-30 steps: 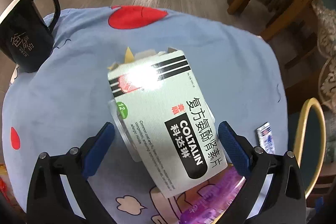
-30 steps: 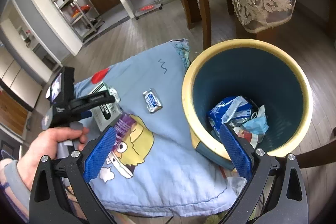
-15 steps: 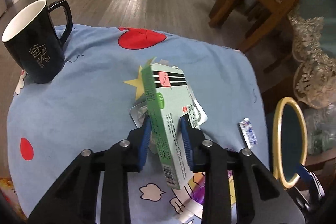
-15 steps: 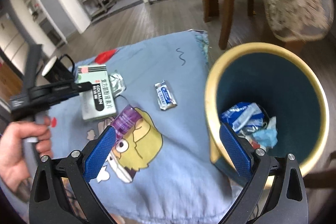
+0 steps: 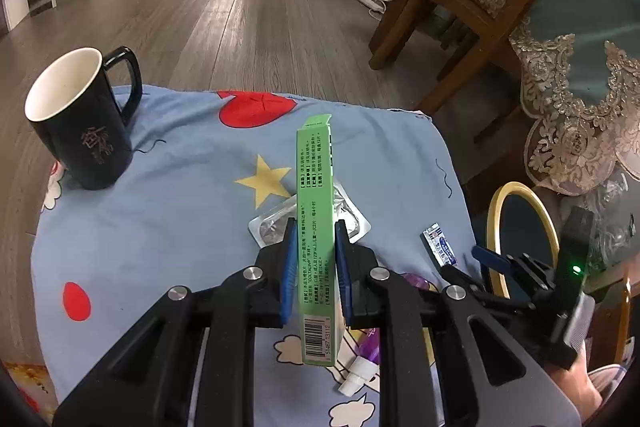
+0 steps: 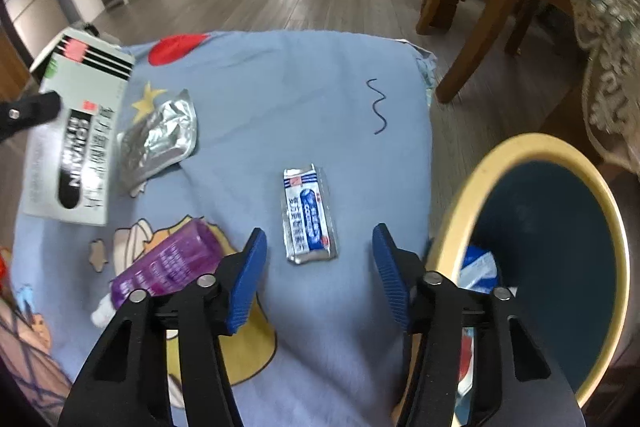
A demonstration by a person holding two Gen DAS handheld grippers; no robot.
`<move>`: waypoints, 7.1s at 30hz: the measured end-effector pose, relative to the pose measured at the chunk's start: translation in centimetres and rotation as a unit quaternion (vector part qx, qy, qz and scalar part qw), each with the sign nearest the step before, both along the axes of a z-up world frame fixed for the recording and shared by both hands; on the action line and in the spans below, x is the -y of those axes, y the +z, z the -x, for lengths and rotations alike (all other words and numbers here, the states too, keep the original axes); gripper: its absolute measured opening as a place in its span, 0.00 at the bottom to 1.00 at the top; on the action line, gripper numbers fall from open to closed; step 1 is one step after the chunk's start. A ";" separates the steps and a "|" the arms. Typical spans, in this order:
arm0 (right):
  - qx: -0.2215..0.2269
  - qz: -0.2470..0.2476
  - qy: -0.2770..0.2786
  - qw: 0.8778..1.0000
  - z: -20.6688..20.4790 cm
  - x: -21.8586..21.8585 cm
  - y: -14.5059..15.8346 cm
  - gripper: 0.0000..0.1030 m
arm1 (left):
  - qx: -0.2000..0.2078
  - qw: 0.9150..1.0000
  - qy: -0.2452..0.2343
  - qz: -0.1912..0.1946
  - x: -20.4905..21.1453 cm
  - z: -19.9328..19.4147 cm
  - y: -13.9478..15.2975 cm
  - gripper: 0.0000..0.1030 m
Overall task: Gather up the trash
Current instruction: 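Return to the cushion and grasp the white-green medicine box with the left tool, then grasp the blue-white candy wrapper with the right tool while the left tool holds the box, then carry box and wrapper over the bin and open both tools to drop them, then move the left tool to the cushion and grasp the silver foil blister pack, then grasp the purple spray bottle with the right tool while the left tool holds the foil pack, then carry foil pack and bottle over the bin and open both tools to drop them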
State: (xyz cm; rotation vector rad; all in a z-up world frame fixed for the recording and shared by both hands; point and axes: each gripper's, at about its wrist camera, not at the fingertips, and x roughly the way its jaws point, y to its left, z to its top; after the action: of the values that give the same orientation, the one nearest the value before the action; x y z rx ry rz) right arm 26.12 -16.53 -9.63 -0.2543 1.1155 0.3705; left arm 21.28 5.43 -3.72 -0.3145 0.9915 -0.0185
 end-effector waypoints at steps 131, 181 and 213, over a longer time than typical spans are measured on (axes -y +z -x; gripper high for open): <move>0.062 -0.126 -0.141 0.980 9.2 8.0 8.4 0.93 | 0.008 0.989 -0.108 -0.097 1.4 -0.1 -0.8 0.94; -0.101 -0.154 -0.129 0.974 7.2 -1.2 0.9 0.93 | 0.051 0.990 -0.115 -0.065 -2.8 4.8 8.0 0.66; 0.001 -0.062 0.021 0.998 8.1 -4.8 4.6 0.35 | 0.066 0.992 -0.106 -0.031 -2.2 3.3 8.0 0.66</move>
State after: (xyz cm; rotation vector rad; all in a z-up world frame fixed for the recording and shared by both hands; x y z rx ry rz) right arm 18.05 -11.71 -5.02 -0.1683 1.0828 0.4752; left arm 18.01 7.59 4.29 -0.1476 0.8881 -0.1982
